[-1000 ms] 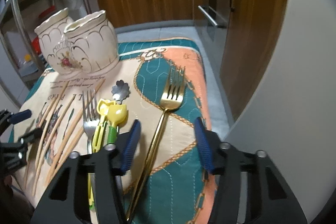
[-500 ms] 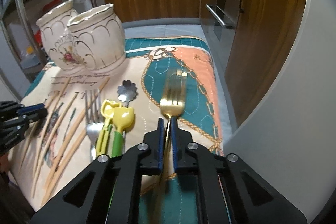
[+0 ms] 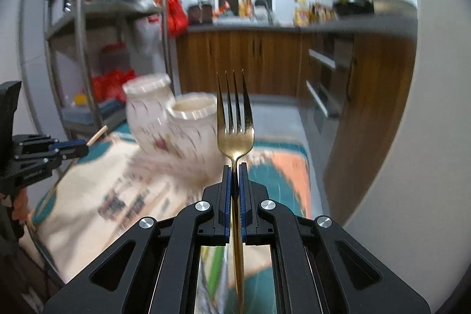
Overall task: Organize utensils
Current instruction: 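Drop the fork into the small cup while the left drops the chopstick into the tall cup, then grasp the yellow-green spoon with the right tool while the left grasps a chopstick, then drop the spoon into the small cup while the left drops the chopstick into the tall cup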
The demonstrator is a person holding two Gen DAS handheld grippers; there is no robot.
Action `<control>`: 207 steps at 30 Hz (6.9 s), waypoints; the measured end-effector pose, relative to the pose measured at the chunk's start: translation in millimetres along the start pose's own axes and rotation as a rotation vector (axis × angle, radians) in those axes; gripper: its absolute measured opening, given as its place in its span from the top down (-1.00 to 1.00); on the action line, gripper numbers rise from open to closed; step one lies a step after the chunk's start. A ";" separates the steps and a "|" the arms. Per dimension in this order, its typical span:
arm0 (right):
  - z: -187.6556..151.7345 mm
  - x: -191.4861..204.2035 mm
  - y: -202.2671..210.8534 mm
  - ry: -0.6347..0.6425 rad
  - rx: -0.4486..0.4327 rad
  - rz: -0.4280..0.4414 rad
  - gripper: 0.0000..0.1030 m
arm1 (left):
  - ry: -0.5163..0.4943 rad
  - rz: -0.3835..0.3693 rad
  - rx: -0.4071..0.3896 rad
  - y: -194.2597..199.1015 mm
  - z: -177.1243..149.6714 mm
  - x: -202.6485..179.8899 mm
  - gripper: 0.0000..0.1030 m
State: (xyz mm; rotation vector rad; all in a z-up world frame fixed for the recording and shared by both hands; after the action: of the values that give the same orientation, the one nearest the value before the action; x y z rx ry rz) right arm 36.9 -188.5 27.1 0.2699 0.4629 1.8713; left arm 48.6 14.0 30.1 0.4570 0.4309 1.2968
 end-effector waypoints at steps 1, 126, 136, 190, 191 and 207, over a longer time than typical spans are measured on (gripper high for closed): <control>7.0 3.1 2.3 0.011 -0.030 -0.001 0.89 | -0.002 -0.001 -0.021 4.5 4.9 1.0 0.88; -49.2 0.1 -62.0 -0.096 0.377 0.132 0.77 | 0.023 -0.054 0.384 -80.0 -28.3 -19.3 0.89; -35.2 -4.2 -43.8 -0.076 0.274 0.113 0.80 | -0.018 -0.081 0.316 -60.5 -21.8 -15.5 0.89; 79.1 28.8 -156.3 -0.113 0.001 0.215 0.79 | 0.122 -0.046 -0.202 -84.2 88.0 47.7 0.89; 78.7 28.7 -156.3 -0.115 0.006 0.213 0.79 | 0.114 -0.038 -0.201 -83.0 87.8 46.5 0.89; 86.0 17.2 -94.9 -0.115 -0.059 0.161 -0.42 | 0.114 -0.028 -0.217 -31.9 80.2 38.2 -0.37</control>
State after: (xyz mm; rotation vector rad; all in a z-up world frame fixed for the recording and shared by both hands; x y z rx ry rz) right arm 146.4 -129.0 61.6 0.3819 0.3145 2.0099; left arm 126.4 38.1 77.7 0.1956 0.3849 1.3290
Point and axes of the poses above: each gripper's, at about its wrist camera, not at the fingertips, and y roughly against the way its jaws point, x to its left, z to its top, the point moved 1 cm from there along -y, roughly the way its jaws point, and after that the axes turned 5 degrees about y, right-handed, at the moved point
